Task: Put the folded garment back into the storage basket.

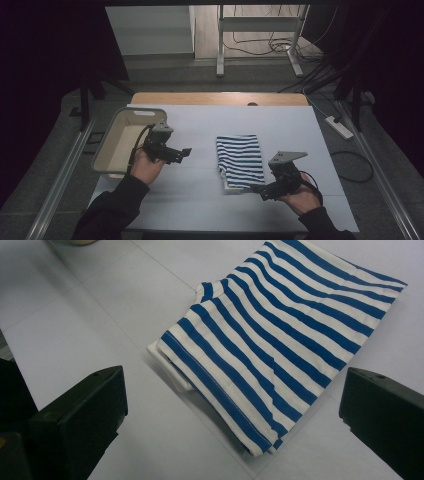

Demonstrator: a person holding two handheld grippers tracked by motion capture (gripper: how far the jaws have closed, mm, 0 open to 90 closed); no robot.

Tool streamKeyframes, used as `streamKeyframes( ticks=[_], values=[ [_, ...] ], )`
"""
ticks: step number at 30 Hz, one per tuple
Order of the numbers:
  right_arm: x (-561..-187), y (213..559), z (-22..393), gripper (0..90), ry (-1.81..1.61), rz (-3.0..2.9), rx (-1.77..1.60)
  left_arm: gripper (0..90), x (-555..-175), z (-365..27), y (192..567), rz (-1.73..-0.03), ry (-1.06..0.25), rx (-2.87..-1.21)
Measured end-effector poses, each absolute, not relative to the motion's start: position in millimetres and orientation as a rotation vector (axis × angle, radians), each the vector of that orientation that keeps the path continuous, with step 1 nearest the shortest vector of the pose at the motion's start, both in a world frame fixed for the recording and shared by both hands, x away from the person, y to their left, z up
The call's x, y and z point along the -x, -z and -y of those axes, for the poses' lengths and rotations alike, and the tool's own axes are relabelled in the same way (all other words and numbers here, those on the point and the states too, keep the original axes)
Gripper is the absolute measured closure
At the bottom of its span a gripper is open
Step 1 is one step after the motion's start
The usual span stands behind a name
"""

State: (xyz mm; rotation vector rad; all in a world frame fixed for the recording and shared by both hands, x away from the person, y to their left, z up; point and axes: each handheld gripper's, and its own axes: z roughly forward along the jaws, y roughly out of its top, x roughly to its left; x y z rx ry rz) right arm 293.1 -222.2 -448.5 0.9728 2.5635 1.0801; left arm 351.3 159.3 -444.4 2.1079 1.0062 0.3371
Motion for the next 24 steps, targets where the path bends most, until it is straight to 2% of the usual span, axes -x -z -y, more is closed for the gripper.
streamKeyframes(
  ticks=[24],
  values=[
    [-306,461,210,0.0,-0.982,-2.646,-0.886,0.0,-414,-94,466,-0.934,-0.303,-2.166]
  ],
)
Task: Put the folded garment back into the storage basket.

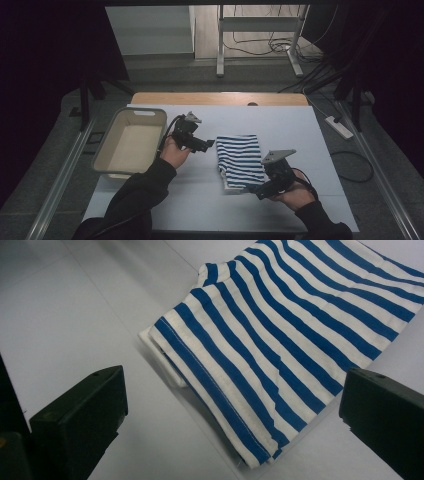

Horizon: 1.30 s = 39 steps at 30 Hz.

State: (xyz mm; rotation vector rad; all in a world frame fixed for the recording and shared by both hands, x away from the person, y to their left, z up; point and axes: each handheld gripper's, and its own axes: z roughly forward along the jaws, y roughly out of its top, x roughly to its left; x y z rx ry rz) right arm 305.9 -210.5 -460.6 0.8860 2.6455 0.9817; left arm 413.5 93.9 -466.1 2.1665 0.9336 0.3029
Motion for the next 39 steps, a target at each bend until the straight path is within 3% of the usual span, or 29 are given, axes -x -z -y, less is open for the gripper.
streamKeyframes(
  ticks=[39],
  values=[
    [-319,502,199,0.9,-0.901,-2.831,-0.781,0.0,-468,-44,524,-0.982,-0.312,-2.25]
  ],
)
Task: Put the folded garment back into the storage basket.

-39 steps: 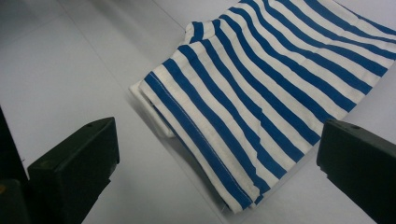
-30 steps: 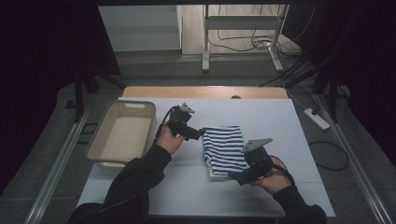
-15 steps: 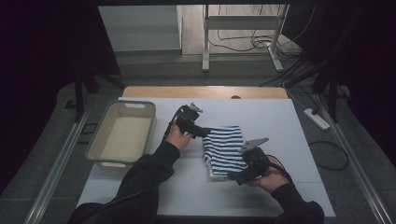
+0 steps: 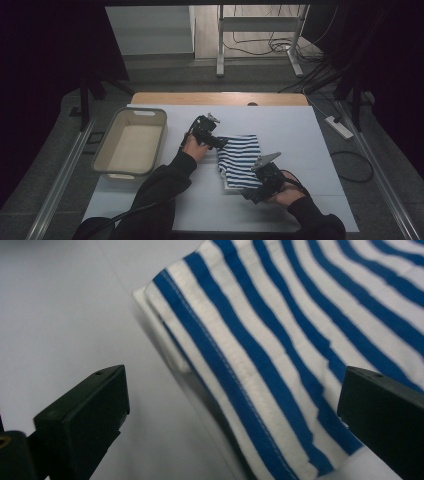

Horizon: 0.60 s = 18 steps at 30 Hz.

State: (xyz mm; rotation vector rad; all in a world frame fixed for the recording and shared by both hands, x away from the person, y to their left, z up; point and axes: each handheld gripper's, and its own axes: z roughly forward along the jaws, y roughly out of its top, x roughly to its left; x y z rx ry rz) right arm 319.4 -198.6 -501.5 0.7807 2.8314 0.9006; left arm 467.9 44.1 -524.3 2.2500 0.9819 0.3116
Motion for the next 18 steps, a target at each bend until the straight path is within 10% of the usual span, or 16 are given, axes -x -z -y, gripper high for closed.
streamKeyframes(
  ticks=[18],
  values=[
    [-308,519,187,0.0,-0.684,-2.836,-0.625,0.0,-476,-49,540,-1.002,-0.273,-2.259]
  ],
)
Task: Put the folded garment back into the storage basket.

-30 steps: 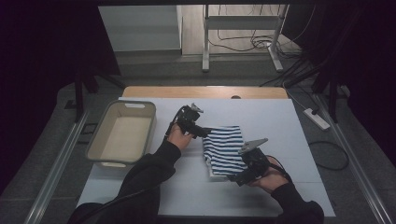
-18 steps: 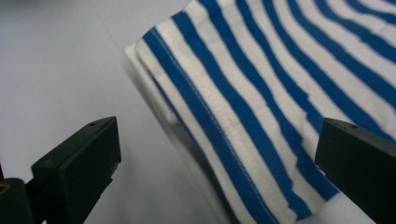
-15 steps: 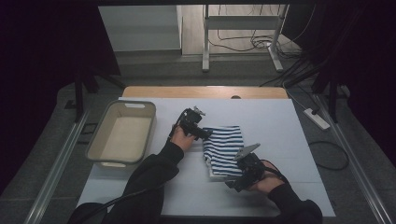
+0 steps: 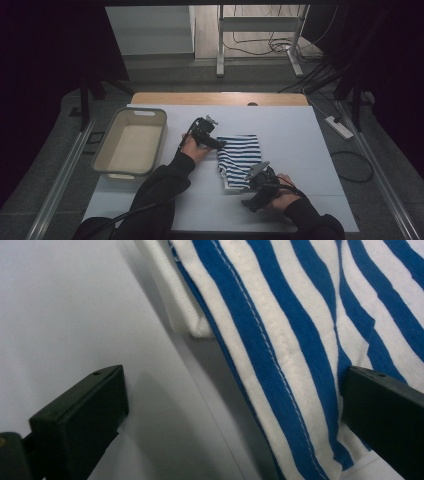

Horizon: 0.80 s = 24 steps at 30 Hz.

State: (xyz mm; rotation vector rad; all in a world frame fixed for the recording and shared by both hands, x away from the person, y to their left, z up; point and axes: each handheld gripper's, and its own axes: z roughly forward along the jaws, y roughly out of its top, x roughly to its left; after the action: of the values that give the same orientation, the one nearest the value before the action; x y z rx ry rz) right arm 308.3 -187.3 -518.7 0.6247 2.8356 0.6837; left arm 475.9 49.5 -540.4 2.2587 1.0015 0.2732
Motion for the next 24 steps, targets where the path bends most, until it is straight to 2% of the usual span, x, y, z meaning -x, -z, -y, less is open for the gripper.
streamKeyframes(
  ticks=[5,6,7,8,9,10,11,12,13,17,19,20,21,22,23,24],
  values=[
    [-308,517,188,3.8,-0.685,-2.828,-0.633,0.4,-475,-50,540,-0.992,-0.272,-2.258],
    [-309,516,189,6.5,-0.686,-2.824,-0.639,2.6,-475,-51,540,-0.984,-0.273,-2.255],
    [-310,515,191,13.8,-0.697,-2.81,-0.654,8.8,-473,-52,539,-0.964,-0.269,-2.25],
    [-310,515,191,13.8,-0.697,-2.81,-0.654,11.7,-473,-52,539,-0.964,-0.269,-2.25],
    [-311,513,192,18.1,-0.7,-2.802,-0.662,11.7,-472,-52,539,-0.954,-0.265,-2.247],
    [-313,511,196,28.6,-0.707,-2.789,-0.666,19.0,-471,-51,538,-0.945,-0.261,-2.245],
    [-314,510,197,33.7,-0.714,-2.782,-0.671,22.9,-470,-51,537,-0.92,-0.251,-2.249],
    [-314,510,197,33.7,-0.714,-2.782,-0.671,26.4,-470,-51,537,-0.92,-0.251,-2.249],
    [-317,508,200,46.1,-0.706,-2.764,-0.682,30.0,-470,-51,535,-0.906,-0.234,-2.257],
    [-323,506,205,65.8,-0.706,-2.736,-0.716,50.7,-467,-48,533,-0.874,-0.19,-2.254],
    [-325,506,205,71.5,-0.7,-2.73,-0.72,62.1,-466,-48,533,-0.876,-0.15,-2.238],
    [-325,506,205,71.5,-0.7,-2.73,-0.72,67.1,-466,-48,533,-0.876,-0.15,-2.238],
    [-326,505,205,75.0,-0.701,-2.727,-0.723,71.1,-466,-47,534,-0.886,-0.129,-2.22],
    [-326,505,205,75.0,-0.701,-2.727,-0.723,71.1,-467,-47,534,-0.885,-0.105,-2.213],
    [-327,504,206,77.1,-0.704,-2.736,-0.733,79.6,-467,-46,534,-0.891,-0.082,-2.201],
    [-327,504,206,77.1,-0.704,-2.736,-0.733,80.9,-467,-46,534,-0.891,-0.082,-2.201]
  ],
)
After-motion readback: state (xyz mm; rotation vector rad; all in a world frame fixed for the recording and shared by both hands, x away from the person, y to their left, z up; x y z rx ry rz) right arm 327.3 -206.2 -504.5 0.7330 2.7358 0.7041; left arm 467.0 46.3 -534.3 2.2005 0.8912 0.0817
